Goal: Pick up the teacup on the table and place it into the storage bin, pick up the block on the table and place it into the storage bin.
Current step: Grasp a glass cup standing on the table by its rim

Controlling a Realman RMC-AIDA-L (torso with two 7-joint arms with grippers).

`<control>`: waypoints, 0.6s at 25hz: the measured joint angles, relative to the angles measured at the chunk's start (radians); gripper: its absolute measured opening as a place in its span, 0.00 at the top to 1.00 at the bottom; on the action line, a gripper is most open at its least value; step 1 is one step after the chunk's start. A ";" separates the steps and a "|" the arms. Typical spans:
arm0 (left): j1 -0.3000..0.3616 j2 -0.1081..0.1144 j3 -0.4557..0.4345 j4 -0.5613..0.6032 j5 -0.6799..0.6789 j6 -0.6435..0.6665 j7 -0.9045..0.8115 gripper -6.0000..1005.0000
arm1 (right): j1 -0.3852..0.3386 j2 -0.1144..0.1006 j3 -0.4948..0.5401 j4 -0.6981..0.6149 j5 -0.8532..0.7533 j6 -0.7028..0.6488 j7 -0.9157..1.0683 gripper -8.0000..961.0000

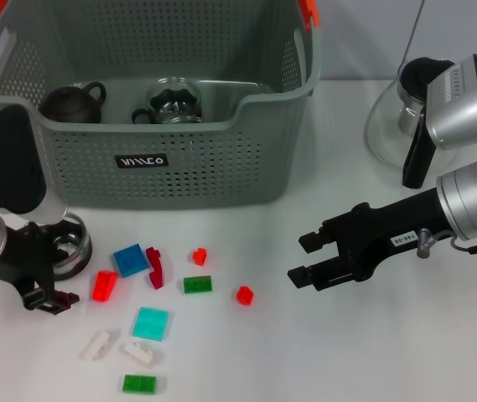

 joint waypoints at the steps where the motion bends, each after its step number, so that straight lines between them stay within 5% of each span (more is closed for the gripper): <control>1: -0.004 0.001 0.000 -0.002 0.001 0.003 -0.004 0.35 | 0.000 0.000 0.000 0.000 0.000 0.000 0.000 0.28; 8: -0.015 0.004 -0.004 -0.011 0.007 0.010 -0.022 0.37 | 0.003 0.000 0.000 0.000 0.000 0.001 0.000 0.28; 15: -0.014 0.003 -0.001 -0.013 0.007 0.015 -0.020 0.73 | 0.003 0.000 0.006 0.000 0.000 0.004 0.000 0.28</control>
